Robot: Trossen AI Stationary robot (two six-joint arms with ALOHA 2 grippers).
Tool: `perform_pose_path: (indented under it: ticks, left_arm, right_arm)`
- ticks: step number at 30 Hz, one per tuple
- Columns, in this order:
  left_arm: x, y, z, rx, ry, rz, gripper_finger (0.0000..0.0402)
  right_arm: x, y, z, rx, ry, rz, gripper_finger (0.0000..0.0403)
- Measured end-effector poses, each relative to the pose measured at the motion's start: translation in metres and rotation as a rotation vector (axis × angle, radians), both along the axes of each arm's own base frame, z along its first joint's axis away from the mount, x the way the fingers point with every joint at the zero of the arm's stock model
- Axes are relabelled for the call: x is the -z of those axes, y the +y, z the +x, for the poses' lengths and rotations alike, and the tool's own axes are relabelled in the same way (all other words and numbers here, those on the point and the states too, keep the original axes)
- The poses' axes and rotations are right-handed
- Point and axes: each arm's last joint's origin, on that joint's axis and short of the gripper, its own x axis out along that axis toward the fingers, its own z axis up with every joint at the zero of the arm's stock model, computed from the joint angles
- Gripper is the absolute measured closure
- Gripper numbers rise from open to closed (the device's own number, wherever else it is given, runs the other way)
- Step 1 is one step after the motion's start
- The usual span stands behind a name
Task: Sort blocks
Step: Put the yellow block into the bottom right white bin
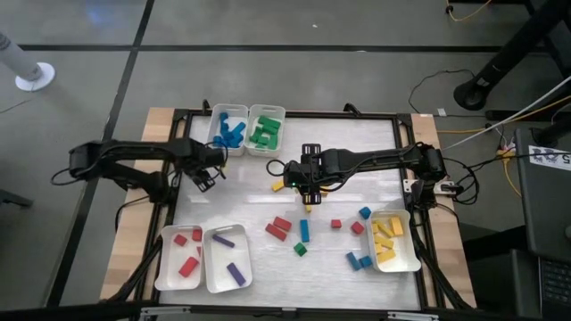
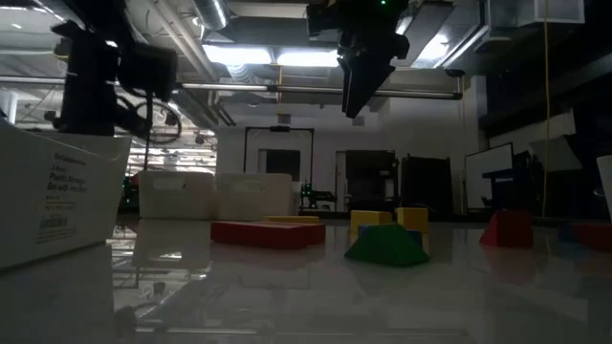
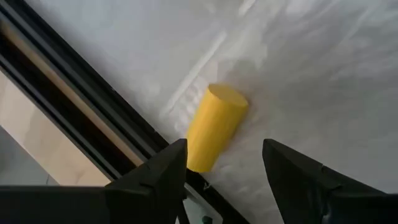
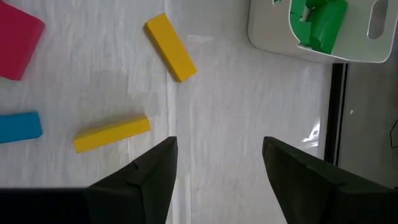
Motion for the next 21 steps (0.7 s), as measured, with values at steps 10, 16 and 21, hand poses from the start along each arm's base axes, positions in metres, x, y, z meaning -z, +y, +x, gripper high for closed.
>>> perform_pose_path:
  ticks: [10, 16, 21]
  left_arm:
    - [0.02, 0.024, 0.001, -0.113, 0.113, -0.093, 0.0204]
    - [0.028, 0.042, -0.007, -0.235, 0.158, -0.119, 0.0204]
    - [0.034, 0.053, -0.013, -0.302, 0.185, -0.149, 0.0204]
  right_arm:
    - [0.0, 0.0, 0.0, 0.001, 0.0, 0.0, 0.0169]
    - [0.0, 0.0, -0.001, 0.001, 0.006, 0.0, 0.0169]
    - [0.001, 0.0, -0.004, 0.001, 0.038, -0.002, 0.0169]
